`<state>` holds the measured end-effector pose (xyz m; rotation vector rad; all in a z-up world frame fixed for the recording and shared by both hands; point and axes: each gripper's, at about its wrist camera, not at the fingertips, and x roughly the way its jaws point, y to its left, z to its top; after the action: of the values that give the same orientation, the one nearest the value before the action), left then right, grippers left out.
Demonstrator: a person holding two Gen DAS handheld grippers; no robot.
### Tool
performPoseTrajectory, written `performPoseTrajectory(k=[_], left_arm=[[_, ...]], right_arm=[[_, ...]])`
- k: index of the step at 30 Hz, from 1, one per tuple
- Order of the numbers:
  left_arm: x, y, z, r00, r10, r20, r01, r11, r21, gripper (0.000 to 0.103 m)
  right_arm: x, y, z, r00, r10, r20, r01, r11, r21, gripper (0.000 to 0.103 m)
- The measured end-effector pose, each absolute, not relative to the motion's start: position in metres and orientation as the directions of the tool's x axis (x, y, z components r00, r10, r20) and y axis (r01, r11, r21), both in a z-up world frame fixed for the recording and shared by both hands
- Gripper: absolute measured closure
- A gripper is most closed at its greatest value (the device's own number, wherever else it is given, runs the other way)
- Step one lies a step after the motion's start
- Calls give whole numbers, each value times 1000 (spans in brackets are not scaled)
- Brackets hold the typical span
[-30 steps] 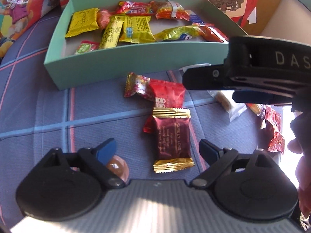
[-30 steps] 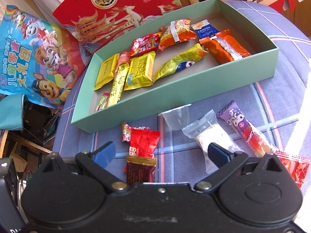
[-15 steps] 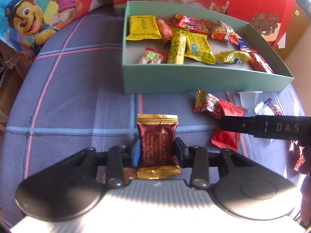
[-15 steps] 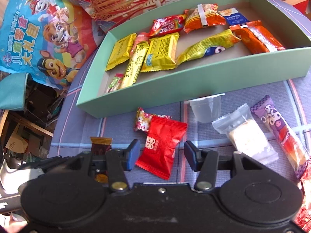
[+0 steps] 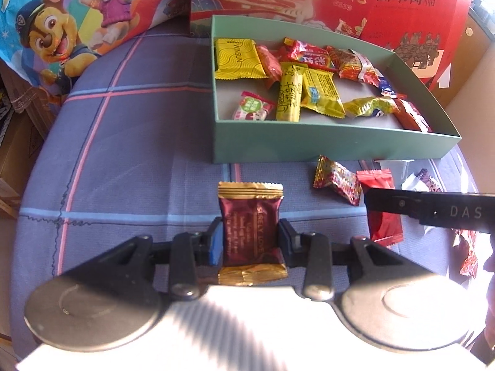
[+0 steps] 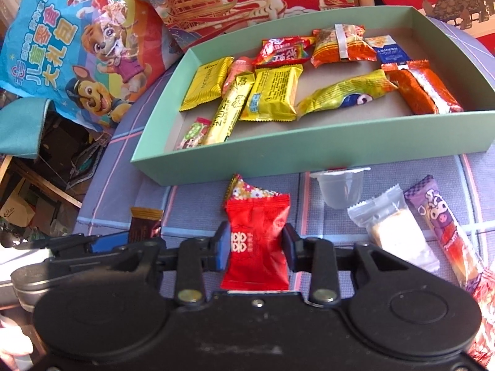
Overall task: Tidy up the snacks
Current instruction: 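Carry both snacks into the green tray and open both grippers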
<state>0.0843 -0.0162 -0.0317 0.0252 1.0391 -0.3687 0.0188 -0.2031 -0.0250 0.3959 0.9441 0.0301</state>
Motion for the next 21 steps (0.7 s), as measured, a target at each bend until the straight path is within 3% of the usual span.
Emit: performPoseTrajectory(k=[10, 21], left_arm=[[141, -30, 21, 559, -285, -779, 333, 937, -104, 67], [209, -59, 6, 548, -268, -793, 347, 935, -77, 67]], right_arm=[[72, -223, 32, 689, 210, -693, 118, 912, 394, 69], [127, -231, 8, 652, 226, -723, 163, 891, 424, 69]])
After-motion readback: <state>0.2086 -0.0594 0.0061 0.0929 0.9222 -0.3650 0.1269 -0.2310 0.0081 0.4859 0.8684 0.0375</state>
